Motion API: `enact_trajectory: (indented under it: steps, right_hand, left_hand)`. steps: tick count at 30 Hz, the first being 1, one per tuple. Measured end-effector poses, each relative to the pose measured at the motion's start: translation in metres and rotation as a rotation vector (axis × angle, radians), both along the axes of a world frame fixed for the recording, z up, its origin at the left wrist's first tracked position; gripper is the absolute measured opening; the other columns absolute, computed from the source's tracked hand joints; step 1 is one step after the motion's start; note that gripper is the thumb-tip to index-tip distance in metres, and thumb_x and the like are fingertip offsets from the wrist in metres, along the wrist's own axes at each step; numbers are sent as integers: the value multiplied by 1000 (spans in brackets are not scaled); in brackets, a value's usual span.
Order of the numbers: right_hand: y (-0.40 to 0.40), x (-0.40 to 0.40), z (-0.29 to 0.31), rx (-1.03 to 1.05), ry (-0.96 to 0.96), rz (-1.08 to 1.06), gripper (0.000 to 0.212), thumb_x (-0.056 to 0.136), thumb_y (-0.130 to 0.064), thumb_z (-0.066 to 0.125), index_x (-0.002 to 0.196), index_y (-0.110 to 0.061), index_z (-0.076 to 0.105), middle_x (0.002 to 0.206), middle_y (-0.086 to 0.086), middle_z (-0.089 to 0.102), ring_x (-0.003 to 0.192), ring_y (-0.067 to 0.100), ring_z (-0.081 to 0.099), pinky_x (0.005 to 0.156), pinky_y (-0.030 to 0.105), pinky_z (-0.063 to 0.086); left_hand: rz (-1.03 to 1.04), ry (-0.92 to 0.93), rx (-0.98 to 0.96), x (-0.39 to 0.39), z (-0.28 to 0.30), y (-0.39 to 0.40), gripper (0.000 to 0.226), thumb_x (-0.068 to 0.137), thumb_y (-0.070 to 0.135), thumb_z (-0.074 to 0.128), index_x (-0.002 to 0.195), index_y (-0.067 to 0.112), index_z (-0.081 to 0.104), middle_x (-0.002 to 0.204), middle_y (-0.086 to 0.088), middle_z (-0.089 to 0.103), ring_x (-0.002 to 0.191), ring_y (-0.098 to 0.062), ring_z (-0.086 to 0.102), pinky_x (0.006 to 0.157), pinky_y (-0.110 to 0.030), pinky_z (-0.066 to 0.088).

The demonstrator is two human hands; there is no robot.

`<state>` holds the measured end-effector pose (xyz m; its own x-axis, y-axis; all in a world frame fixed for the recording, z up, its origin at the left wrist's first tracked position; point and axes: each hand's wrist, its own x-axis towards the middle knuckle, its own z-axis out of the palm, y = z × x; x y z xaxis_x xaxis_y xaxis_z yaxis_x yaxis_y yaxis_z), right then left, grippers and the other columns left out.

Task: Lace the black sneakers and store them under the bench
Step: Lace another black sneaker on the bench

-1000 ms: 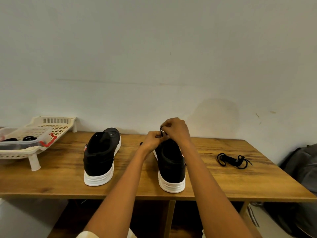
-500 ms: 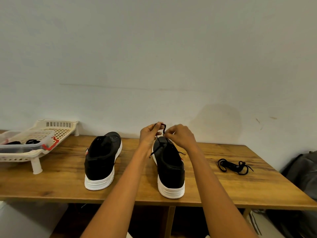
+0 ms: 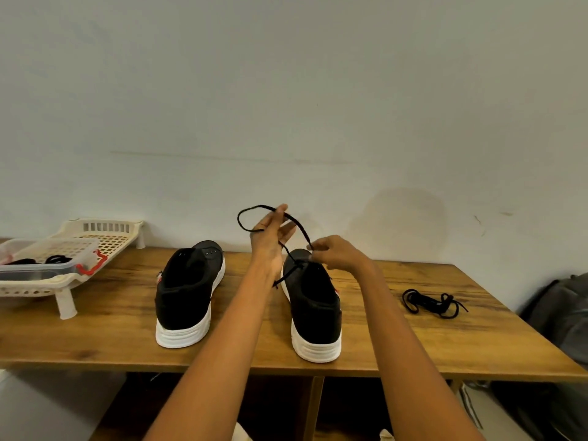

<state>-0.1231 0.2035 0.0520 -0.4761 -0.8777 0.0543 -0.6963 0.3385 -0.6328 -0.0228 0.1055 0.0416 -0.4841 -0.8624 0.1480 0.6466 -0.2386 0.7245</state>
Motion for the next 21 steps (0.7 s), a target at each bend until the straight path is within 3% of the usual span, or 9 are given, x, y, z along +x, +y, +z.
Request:
enact_trajectory:
  steps: [2, 4, 5, 8, 12, 14, 17, 19, 21]
  right_hand:
    - [-2, 5, -6, 65, 78, 20, 35, 89, -9, 52, 122, -12, 63, 125, 10, 61, 112, 22, 57, 91, 29, 47]
    - [-6, 9, -9, 88, 134, 15, 35, 88, -4, 51, 119, -14, 66, 123, 8, 63, 112, 22, 57, 92, 30, 48]
    - [-9, 10, -10, 107, 180, 5, 36, 88, -2, 51, 118, -15, 66, 124, 7, 63, 113, 22, 58, 94, 31, 49]
    - [-14, 11, -17, 109, 334, -62, 39, 85, 3, 51, 114, -16, 69, 122, 4, 65, 110, 22, 60, 93, 35, 51]
    - [-12, 12, -27, -14, 396, -151, 29, 89, -6, 52, 108, -16, 71, 114, 4, 68, 103, 23, 62, 84, 31, 49]
    - [-12, 11, -26, -57, 386, -185, 23, 91, -12, 52, 106, -13, 71, 111, 5, 68, 101, 23, 62, 79, 28, 46]
    - [-13, 5, -31, -142, 301, -297, 20, 94, -19, 51, 103, -7, 64, 103, 9, 66, 96, 26, 61, 73, 30, 43]
    - [-13, 0, -36, -211, 187, -376, 20, 95, -27, 52, 96, -8, 57, 87, 6, 60, 86, 26, 61, 64, 29, 40]
    - [-13, -2, -38, -237, 121, -407, 28, 94, -33, 52, 78, -12, 50, 68, 1, 53, 72, 24, 58, 55, 29, 35]
  left_hand:
    - [49, -1, 53, 4, 1, -4, 10, 93, 13, 57, 93, 9, 67, 74, 0, 60, 49, -8, 61, 61, -25, 58]
    - [132, -246, 6, 7, -7, -11, 16, 95, 15, 56, 100, 5, 66, 73, -3, 55, 36, -9, 49, 43, -22, 47]
    - [173, -405, -46, 8, -13, -15, 20, 95, 16, 55, 105, 3, 66, 74, -6, 56, 39, -14, 50, 43, -25, 44]
    - [224, -901, -291, 10, -29, -28, 28, 95, 24, 53, 114, 5, 61, 100, -19, 65, 89, -38, 62, 73, -42, 52]
    - [51, -1282, -489, 12, -37, -26, 69, 91, 26, 54, 142, 3, 15, 124, -19, 50, 109, -37, 53, 85, -41, 49]
    - [150, -1415, -630, 13, -41, -24, 66, 90, 25, 53, 143, 9, 17, 137, -20, 33, 123, -37, 39, 98, -45, 42]
    - [275, -1339, -977, 8, -40, -26, 36, 97, 33, 44, 131, 22, 51, 136, -9, 37, 126, -28, 36, 103, -45, 36]
    - [115, -1089, -1001, 1, -36, -22, 33, 98, 39, 42, 104, 21, 70, 113, -3, 58, 105, -19, 54, 91, -38, 44]
    - [-71, -983, -949, -3, -32, -12, 36, 96, 39, 49, 82, 13, 71, 84, -5, 64, 77, -16, 57, 75, -37, 46]
